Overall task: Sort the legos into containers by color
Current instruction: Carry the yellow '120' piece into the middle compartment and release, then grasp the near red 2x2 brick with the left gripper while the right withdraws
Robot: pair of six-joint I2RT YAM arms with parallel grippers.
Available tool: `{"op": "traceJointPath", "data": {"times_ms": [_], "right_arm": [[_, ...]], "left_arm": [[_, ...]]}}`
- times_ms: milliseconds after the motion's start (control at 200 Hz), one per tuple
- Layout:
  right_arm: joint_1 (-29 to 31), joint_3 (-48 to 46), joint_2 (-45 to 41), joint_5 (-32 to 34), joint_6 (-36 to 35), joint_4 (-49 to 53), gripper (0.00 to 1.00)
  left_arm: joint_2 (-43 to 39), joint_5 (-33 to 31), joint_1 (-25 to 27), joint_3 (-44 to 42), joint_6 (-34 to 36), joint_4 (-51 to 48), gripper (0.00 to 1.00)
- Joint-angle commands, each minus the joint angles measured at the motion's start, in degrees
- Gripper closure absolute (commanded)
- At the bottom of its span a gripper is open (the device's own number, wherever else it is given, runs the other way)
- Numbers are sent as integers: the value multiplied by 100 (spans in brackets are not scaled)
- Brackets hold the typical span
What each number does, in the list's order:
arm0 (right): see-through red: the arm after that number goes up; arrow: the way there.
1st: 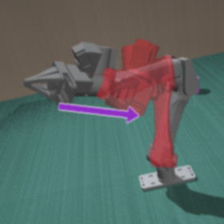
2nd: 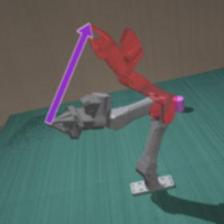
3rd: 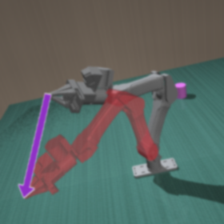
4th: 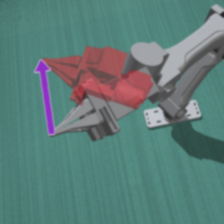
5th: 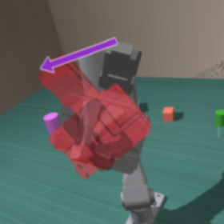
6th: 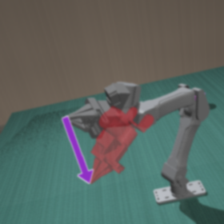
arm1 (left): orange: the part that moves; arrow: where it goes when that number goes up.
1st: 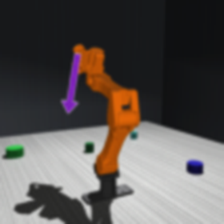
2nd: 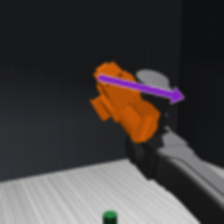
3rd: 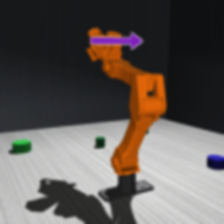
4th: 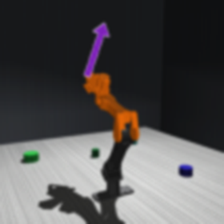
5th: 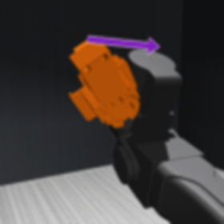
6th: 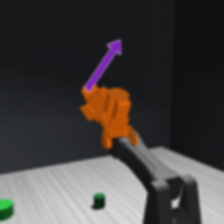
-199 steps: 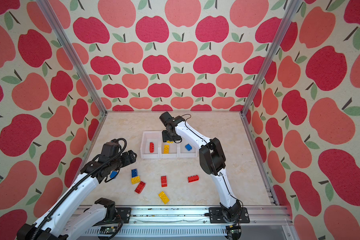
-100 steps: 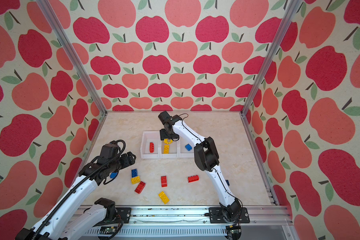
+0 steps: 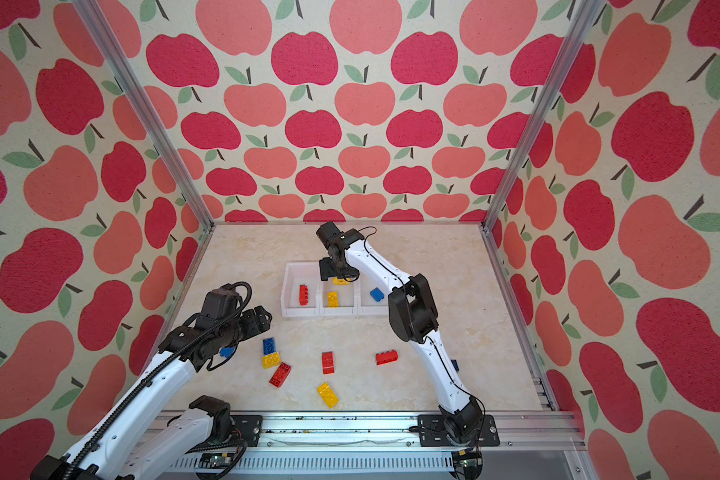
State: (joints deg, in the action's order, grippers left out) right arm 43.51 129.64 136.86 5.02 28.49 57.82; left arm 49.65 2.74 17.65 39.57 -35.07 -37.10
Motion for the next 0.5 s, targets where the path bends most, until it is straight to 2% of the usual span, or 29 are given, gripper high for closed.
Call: {"op": "traceJointPath", "data": {"times_ms": [0, 230, 495], "right_arm": [[83, -209, -457, -38, -107, 137, 21], [202, -1087, -1195, -95, -63, 4, 20], [237, -2774, -2412, -219, 215, -399, 17]], "left_arm": [[-124, -175, 151, -38, 111, -383, 16], [-203, -287, 697, -39, 113, -833, 20], [159, -355, 1594, -84, -188, -933, 26]]}}
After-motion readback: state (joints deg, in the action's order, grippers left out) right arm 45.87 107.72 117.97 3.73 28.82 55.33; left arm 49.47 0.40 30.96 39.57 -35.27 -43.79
